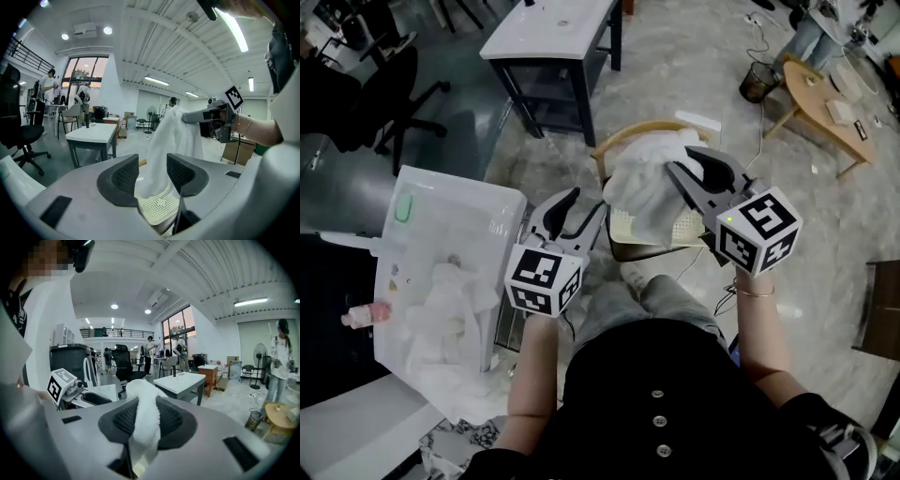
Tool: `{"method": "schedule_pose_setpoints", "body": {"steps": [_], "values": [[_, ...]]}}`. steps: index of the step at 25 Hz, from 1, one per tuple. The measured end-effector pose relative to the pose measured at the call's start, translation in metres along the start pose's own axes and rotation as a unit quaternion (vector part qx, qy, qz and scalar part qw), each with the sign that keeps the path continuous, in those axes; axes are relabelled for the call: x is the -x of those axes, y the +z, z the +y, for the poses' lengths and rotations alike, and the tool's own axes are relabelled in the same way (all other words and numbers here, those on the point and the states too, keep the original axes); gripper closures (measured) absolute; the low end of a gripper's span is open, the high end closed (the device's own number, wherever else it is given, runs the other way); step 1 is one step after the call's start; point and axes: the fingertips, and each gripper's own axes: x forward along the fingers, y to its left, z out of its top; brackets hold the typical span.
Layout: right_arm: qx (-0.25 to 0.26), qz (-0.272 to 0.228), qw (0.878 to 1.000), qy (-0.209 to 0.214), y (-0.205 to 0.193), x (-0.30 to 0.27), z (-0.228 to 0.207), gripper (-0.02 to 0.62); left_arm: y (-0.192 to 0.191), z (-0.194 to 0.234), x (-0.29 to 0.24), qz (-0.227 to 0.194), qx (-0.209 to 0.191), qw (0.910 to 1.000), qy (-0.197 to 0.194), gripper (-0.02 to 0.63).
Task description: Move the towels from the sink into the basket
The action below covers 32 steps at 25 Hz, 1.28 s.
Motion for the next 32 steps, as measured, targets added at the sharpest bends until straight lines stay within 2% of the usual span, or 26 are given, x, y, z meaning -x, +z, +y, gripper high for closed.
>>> {"method": "schedule_pose_setpoints", "body": {"steps": [8,12,24,29,32], "values": [[-0.044,0.030,0.998,-0.036,-0.053,0.009,-0.033,0.502,-0.006,-0.019,-0.038,-0.004,0.010,0.9990,-0.044,0.417],[-0.054,0.057,0.996,-0.031,-0.084,0.000,-0.046,0.499,-0.012,-0.025,-0.063,0.009,0.008,0.9981,-0.060,0.417],[-0.100,0.157,0.982,0.004,-0.194,-0.044,-0.076,0.492,-0.082,-0.030,-0.121,0.098,0.026,0.9927,-0.066,0.417],[-0.120,0.181,0.976,-0.006,-0.229,-0.063,-0.097,0.480,-0.101,-0.023,-0.147,0.121,0.034,0.9902,-0.062,0.417],[-0.137,0.194,0.971,-0.020,-0.249,-0.070,-0.107,0.441,-0.111,-0.023,-0.158,0.127,0.049,0.9889,-0.060,0.417]]}}
